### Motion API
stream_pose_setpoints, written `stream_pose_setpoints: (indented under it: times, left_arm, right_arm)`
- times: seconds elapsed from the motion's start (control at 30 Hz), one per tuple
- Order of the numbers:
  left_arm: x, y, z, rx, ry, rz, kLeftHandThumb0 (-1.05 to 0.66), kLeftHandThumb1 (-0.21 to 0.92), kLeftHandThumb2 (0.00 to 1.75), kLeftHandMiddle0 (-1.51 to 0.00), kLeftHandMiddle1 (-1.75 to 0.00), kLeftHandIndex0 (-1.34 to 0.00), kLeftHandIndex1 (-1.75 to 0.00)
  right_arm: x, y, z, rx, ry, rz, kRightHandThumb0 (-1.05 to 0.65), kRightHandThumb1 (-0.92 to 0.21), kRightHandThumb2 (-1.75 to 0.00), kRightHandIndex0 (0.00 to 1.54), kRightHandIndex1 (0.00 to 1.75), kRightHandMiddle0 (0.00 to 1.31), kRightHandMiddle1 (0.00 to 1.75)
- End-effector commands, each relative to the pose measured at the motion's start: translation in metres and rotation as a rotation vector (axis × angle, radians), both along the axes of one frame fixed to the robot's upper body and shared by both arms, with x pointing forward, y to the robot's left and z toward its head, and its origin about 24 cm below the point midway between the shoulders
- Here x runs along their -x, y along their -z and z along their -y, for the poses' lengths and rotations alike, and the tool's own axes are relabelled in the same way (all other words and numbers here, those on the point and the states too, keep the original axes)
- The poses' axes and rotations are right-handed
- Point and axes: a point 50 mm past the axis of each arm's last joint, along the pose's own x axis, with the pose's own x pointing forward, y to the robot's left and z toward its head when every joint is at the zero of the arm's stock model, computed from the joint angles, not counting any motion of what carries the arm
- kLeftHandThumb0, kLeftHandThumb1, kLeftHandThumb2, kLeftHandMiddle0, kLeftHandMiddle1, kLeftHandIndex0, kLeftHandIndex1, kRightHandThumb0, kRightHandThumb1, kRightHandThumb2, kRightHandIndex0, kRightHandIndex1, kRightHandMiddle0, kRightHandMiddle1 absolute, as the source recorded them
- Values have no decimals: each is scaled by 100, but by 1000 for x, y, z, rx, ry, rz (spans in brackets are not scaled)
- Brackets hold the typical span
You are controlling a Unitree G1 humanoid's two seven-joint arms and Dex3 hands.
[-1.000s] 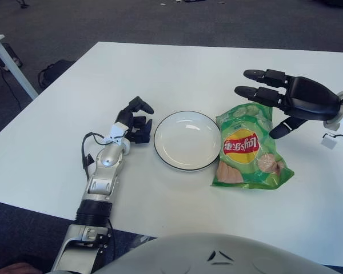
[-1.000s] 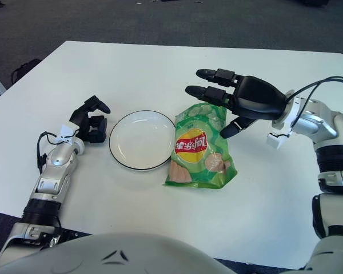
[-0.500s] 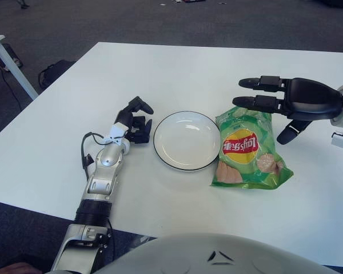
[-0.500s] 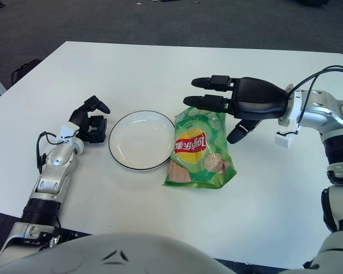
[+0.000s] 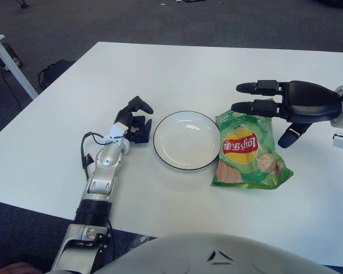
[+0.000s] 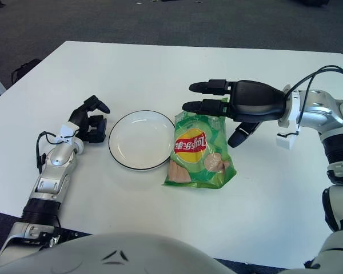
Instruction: Put the snack into the plate.
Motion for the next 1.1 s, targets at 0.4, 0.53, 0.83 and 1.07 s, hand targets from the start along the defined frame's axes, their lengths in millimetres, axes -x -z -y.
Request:
stream_pose_setpoints:
  times: [0.4,0.53,0.83,1.07]
  left_arm:
    - [23,39,0,31,-29,-151,-46,38,123,-123,-175,-56,-175]
    - [23,38,2,30,-30,-141,-46,38,123,-123,-175,-56,-175]
    - [24,36,3,28,-38,-135,-46,39,123,-124,-175,-55,-175]
    - [24,35,3,38,-26,-116,-46,39,123,-124,-175,-55,-175]
  right_arm:
    - [2,9,-15,30,-121,-20,-105,-92,-50,0,0,0,9]
    - [3,14,-19,37,-154,-35,-105,-92,-50,0,0,0,4]
    - [1,28,-21,76,-149,-120,-103,-92,-61,0,0,0,0]
    - [1,31,-23,123,-150,-157,-101,-92,-59,1,1,2,1]
